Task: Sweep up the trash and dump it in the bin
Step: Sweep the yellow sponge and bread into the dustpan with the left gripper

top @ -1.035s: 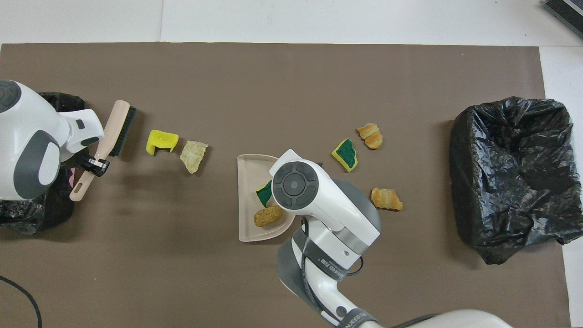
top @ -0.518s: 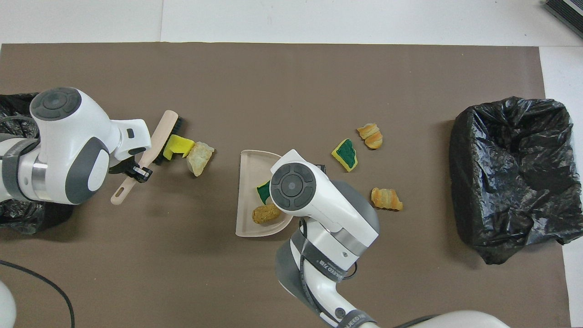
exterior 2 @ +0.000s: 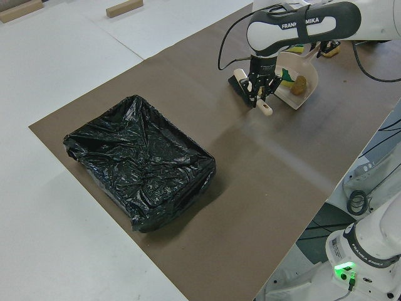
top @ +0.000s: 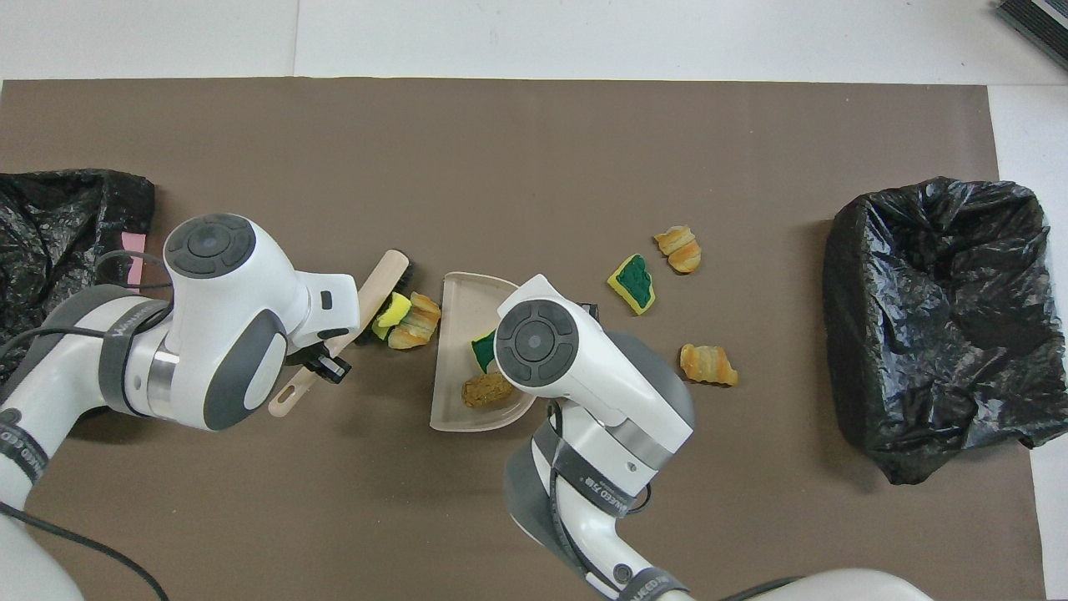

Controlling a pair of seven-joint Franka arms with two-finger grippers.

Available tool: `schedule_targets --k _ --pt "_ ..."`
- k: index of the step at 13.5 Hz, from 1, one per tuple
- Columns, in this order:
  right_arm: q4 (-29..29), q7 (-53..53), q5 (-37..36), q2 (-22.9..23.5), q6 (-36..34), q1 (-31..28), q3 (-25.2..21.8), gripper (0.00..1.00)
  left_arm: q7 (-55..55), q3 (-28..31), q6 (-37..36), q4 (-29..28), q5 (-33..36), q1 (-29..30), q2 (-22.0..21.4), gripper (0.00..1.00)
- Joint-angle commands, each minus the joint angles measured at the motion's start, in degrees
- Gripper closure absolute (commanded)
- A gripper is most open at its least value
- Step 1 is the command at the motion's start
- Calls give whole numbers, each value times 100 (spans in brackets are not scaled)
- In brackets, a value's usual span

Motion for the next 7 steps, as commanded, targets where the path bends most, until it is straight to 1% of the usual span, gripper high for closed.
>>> schedule_targets --k 1,4,7 --pt "-54 255 -142 39 204 -42 55 100 -610 93 42 -375 -192 -567 -334 100" --pt "-98 229 -142 39 258 -51 55 100 -1156 101 42 -472 -648 -989 -414 100" --pt "-133 211 -142 39 302 -69 55 100 -2060 110 103 -367 -658 -1034 -370 100"
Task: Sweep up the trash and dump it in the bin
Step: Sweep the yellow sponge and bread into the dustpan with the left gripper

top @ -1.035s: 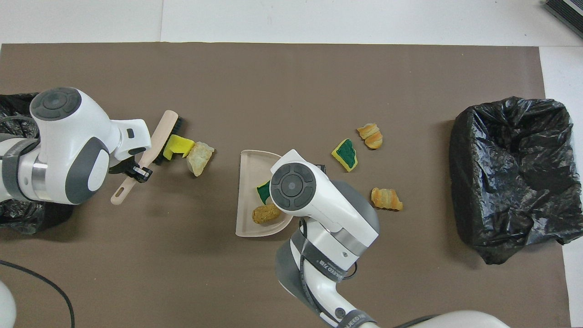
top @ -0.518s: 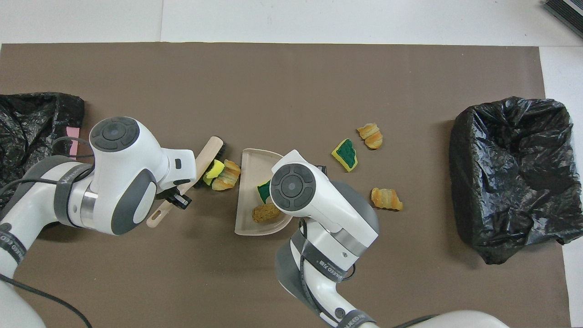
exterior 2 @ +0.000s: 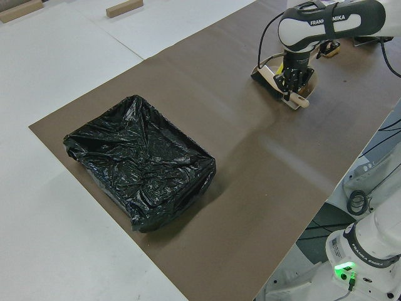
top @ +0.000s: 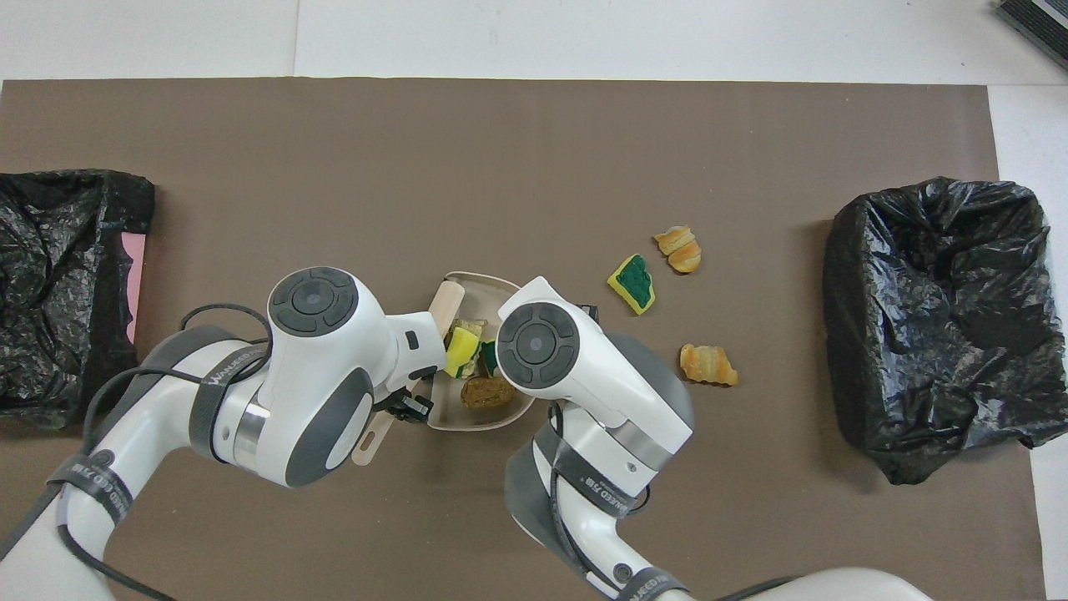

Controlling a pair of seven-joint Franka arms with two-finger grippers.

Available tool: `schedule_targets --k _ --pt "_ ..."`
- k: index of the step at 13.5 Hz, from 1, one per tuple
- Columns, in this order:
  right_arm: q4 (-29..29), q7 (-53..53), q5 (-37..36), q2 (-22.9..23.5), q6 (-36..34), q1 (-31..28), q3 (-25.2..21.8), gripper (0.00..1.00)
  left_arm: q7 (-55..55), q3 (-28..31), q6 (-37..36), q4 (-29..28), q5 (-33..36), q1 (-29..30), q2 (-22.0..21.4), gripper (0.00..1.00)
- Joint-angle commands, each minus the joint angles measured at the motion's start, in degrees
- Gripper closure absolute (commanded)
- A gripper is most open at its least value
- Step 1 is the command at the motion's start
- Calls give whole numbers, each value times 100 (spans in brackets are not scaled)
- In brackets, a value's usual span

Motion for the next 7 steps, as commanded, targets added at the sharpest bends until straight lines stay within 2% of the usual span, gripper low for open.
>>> schedule_targets --k 1,3,7 --pt "-60 212 -142 28 199 -63 56 100 -693 126 100 -33 -113 -65 -79 100" --pt "-60 212 -142 36 243 -81 56 100 -863 161 91 -6 -8 57 -53 100" --pt "-139 194 -133 63 524 -160 56 100 -854 162 -22 265 265 724 -149 100"
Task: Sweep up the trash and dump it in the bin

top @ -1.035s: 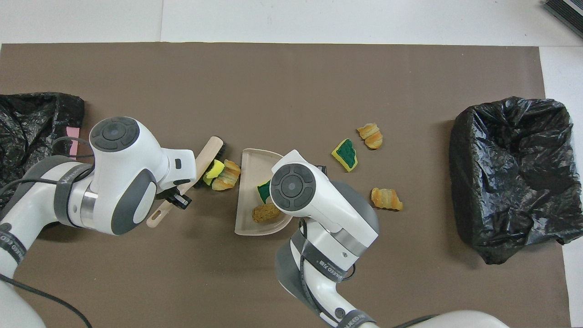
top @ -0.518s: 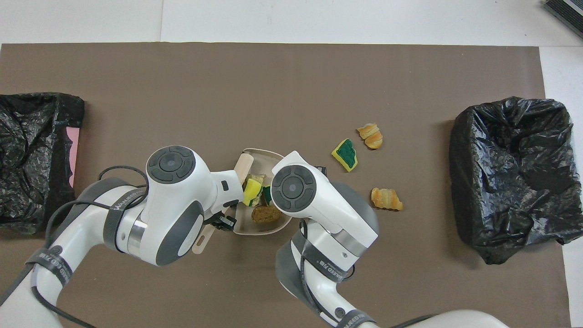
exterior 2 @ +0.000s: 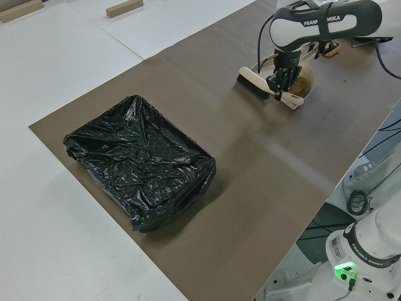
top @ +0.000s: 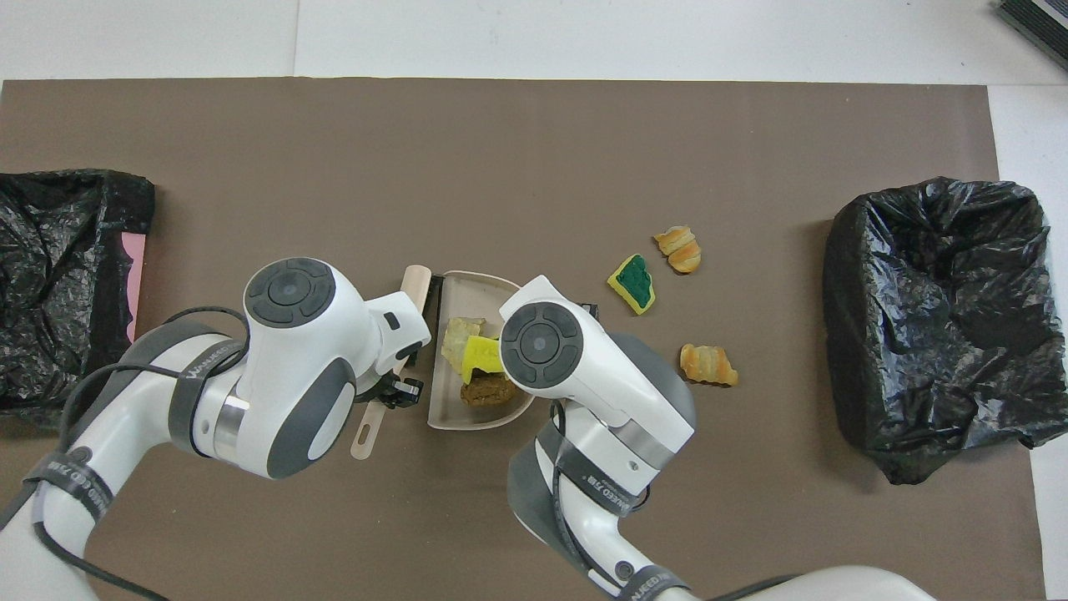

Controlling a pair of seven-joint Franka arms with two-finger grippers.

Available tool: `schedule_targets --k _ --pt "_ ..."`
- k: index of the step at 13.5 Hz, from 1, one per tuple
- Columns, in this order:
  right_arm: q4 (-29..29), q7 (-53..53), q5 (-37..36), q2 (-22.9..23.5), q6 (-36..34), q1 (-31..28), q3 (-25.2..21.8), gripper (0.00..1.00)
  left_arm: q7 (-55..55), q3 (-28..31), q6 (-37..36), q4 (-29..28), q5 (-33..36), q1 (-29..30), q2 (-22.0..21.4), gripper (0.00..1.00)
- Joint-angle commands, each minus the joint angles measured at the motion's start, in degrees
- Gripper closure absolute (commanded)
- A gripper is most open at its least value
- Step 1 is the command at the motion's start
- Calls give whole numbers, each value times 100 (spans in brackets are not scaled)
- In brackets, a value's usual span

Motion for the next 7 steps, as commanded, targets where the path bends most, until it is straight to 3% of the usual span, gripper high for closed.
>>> schedule_targets --k 1,3,7 --pt "-118 194 -133 28 238 -123 64 100 -69 -15 -76 210 220 294 -183 100" --pt "-109 202 -133 28 229 -123 64 100 -104 -24 -94 115 247 364 -411 100" --pt "-83 28 -45 -60 290 -439 73 100 -394 -41 -32 62 256 259 -438 100"
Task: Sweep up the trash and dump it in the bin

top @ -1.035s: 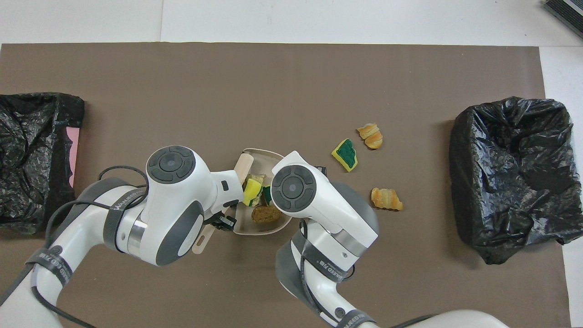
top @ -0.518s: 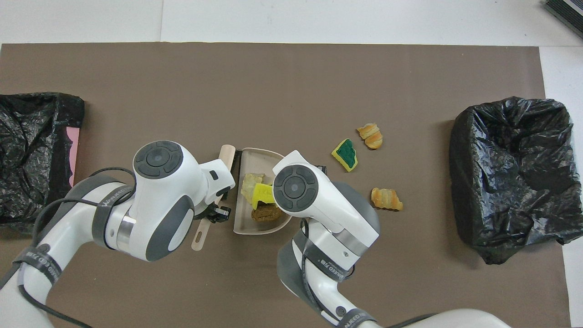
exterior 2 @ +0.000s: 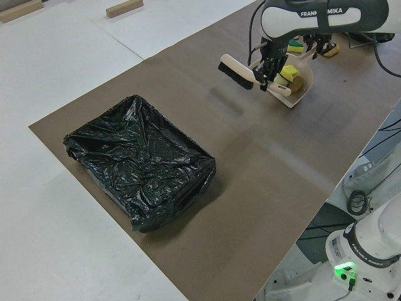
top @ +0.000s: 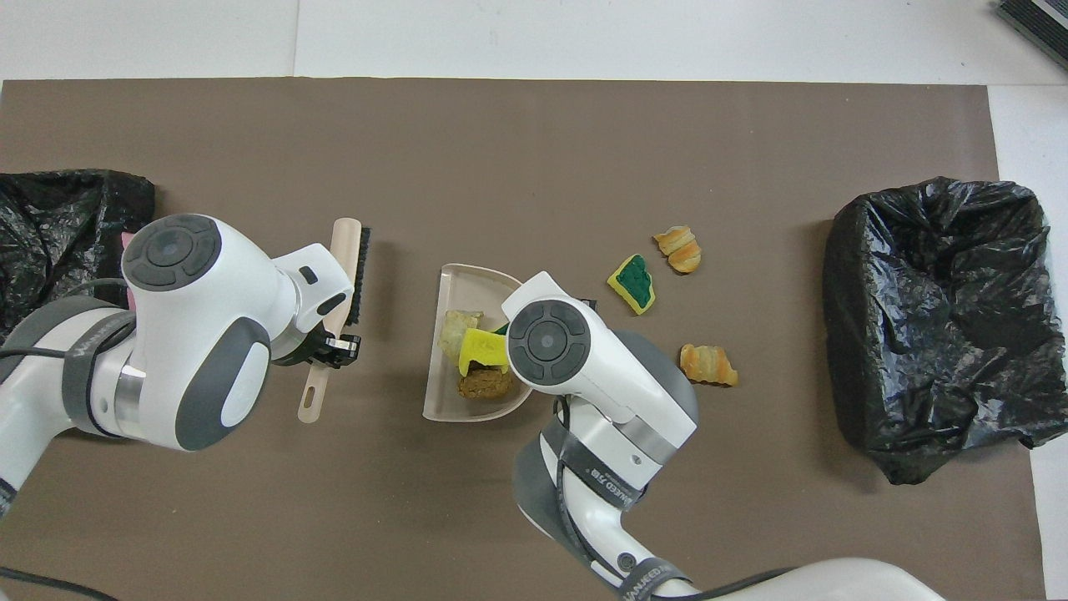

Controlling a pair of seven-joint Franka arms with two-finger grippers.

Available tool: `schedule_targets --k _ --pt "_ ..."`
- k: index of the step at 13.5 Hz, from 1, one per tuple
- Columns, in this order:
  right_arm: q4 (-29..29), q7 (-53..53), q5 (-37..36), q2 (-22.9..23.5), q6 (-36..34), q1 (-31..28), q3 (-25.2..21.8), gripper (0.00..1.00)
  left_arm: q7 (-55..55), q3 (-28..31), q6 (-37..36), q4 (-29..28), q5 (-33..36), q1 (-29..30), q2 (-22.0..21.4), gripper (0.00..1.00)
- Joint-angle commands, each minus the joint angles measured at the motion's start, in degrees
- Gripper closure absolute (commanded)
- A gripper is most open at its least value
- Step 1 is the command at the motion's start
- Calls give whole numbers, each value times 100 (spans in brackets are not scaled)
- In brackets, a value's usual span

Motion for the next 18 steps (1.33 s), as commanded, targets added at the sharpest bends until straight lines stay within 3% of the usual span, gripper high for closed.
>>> schedule_targets --k 1,5,9,13,18 --pt "-30 -162 -28 -154 176 -304 73 100 -286 -24 -14 -111 119 -83 -132 100" --pt "40 -1322 647 -470 70 -848 64 100 -655 -33 57 -111 119 -372 -132 100" --pt "233 -2149 762 -628 -158 -1367 73 100 -708 -50 31 -129 111 -408 -175 100" --pt "514 -3422 1070 -690 -606 -2095 64 100 -1471 -50 39 -514 111 -1100 -491 100" --pt "962 -4750 1106 -690 -1142 -3097 38 100 -3298 -59 451 -1331 93 -2357 -1141 100"
